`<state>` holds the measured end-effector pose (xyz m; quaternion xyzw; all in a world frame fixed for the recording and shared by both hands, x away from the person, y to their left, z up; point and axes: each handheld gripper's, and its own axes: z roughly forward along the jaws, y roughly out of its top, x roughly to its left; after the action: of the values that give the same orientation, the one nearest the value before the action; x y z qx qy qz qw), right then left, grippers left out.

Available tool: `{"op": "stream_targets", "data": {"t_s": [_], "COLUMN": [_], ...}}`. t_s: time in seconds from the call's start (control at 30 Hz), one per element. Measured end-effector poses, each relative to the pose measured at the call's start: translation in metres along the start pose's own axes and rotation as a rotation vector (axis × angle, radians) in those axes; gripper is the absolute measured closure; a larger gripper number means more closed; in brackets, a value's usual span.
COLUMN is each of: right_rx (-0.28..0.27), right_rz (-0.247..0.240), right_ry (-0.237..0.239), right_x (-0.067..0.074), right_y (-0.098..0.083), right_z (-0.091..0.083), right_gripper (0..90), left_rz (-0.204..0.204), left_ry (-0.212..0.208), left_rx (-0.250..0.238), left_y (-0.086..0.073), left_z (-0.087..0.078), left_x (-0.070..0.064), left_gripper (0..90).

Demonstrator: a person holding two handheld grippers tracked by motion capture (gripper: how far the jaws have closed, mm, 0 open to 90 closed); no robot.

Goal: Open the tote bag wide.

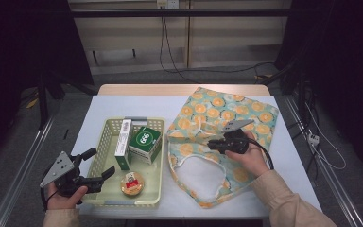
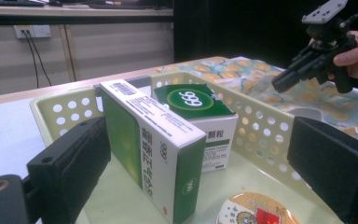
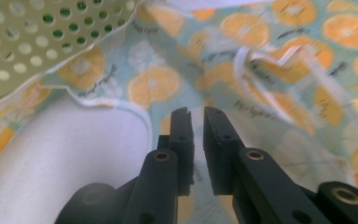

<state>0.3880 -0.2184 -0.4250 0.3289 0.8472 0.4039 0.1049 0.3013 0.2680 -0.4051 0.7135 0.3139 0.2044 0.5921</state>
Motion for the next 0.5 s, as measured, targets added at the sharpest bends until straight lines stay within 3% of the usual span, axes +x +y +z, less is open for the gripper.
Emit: {"op": "stream_targets", "data": {"t_s": [0.1,0.23,0.37,0.5], "right_rx": [0.050,0.047,0.057,0.041], "right_rz": [0.004,0.004,0.008,0.035], "right_ry": [-0.025,-0.098,-0.156,-0.138], "right_x": [-0.003,-0.012,-0.019,-0.027], "right_y": [-0.010,-0.018,-0.019,-0.023], "right_z": [0.012,0.020,0.021,0.023], "right_gripper": [83.5,69.8,65.3,65.9], "left_rz": [0.004,0.002,0.004,0.000], "left_ry": [0.003,0.002,-0.001,-0.001], "left_rx": [0.001,0.001,0.009,0.001], "left_y": [0.000,0.000,-0.001,-0.001], "left_z": [0.000,0.000,0.001,0.000], "left_x": [0.001,0.001,0.001,0.001], "left_gripper": [5.6,5.6,5.6,5.6]}}
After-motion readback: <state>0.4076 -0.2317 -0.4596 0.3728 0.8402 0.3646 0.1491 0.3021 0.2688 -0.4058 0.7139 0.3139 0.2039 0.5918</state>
